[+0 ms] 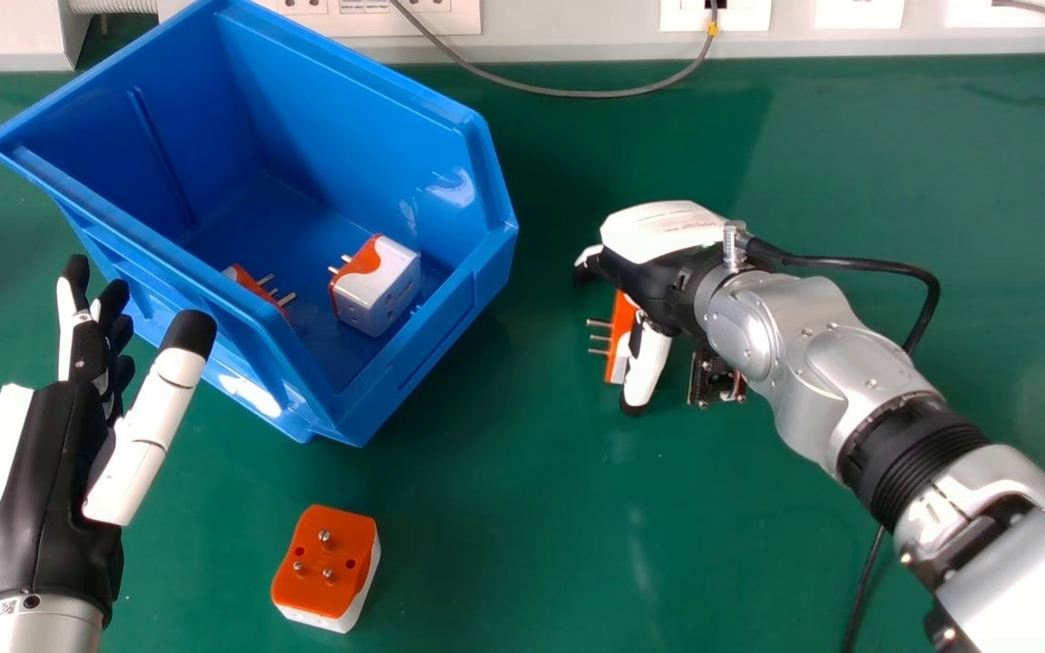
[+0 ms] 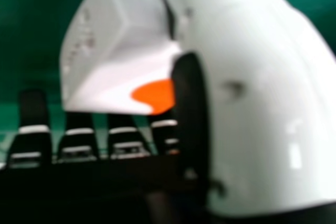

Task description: Pick all objects and put in blue box

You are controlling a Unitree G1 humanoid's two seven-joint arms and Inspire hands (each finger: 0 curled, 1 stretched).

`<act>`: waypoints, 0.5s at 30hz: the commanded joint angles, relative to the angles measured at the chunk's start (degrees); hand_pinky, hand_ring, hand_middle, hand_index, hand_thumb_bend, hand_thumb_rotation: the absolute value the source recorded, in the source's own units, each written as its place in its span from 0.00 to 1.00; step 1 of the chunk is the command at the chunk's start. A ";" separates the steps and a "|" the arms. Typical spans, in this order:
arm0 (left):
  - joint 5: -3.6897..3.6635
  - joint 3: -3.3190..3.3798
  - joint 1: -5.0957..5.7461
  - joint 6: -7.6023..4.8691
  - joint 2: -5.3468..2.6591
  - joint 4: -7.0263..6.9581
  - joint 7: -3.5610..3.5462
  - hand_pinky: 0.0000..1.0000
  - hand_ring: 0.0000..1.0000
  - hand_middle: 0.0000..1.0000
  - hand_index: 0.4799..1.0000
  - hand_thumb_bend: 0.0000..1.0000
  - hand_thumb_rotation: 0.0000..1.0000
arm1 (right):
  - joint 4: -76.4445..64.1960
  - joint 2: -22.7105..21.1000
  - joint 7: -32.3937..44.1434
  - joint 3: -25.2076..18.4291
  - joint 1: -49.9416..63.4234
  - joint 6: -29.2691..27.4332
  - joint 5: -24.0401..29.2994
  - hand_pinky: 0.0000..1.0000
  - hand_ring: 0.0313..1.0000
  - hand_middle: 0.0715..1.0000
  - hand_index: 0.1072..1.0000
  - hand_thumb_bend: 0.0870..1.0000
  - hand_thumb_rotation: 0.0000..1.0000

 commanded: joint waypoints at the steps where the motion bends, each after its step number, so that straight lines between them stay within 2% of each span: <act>1: 0.04 0.71 0.15 -0.87 0.32 -1.18 0.32 1.00 1.00 1.00 1.00 0.78 0.82 | -0.24 -0.10 0.49 -0.53 -0.52 0.85 0.75 0.76 0.87 0.89 0.82 0.49 0.00; 4: 0.09 0.85 0.12 -0.85 0.43 -1.07 0.34 1.00 1.00 1.00 1.00 0.78 0.82 | -1.54 -0.11 0.02 -0.96 0.30 1.69 1.40 0.73 0.85 0.88 0.81 0.49 0.00; 7: 0.07 0.90 0.17 -0.56 0.44 -1.18 0.34 1.00 1.00 1.00 1.00 0.77 0.82 | -2.05 -0.12 -0.61 -0.56 0.53 2.15 1.51 0.64 0.79 0.87 0.80 0.48 0.00; 9: -0.02 0.94 0.18 -0.34 0.41 -1.41 0.34 1.00 1.00 1.00 1.00 0.77 0.82 | -1.93 -0.08 -1.57 0.04 0.53 2.00 1.07 0.64 0.79 0.87 0.80 0.48 0.00; 10: -0.05 0.93 0.20 -0.29 0.39 -1.52 0.33 1.00 1.00 1.00 1.00 0.77 0.82 | -1.98 -0.18 -2.16 0.42 0.57 1.73 0.71 0.60 0.74 0.85 0.79 0.46 0.00; 11: -0.11 0.99 0.18 -0.35 0.43 -1.48 0.26 1.00 1.00 1.00 1.00 0.77 0.82 | -2.08 -0.37 -2.89 0.77 0.62 1.29 0.41 0.60 0.74 0.85 0.79 0.46 0.00; 12: -0.24 1.07 0.20 -0.42 0.42 -1.44 0.19 1.00 1.00 1.00 1.00 0.78 0.82 | -2.48 -0.72 -3.76 1.02 0.80 0.74 0.17 0.55 0.68 0.79 0.77 0.46 0.00; 15: -0.44 1.15 0.20 -0.59 0.28 -1.44 0.09 1.00 1.00 1.00 1.00 0.78 0.82 | -2.29 -1.47 -6.65 1.81 0.90 -1.01 -0.64 0.51 0.63 0.73 0.74 0.46 0.00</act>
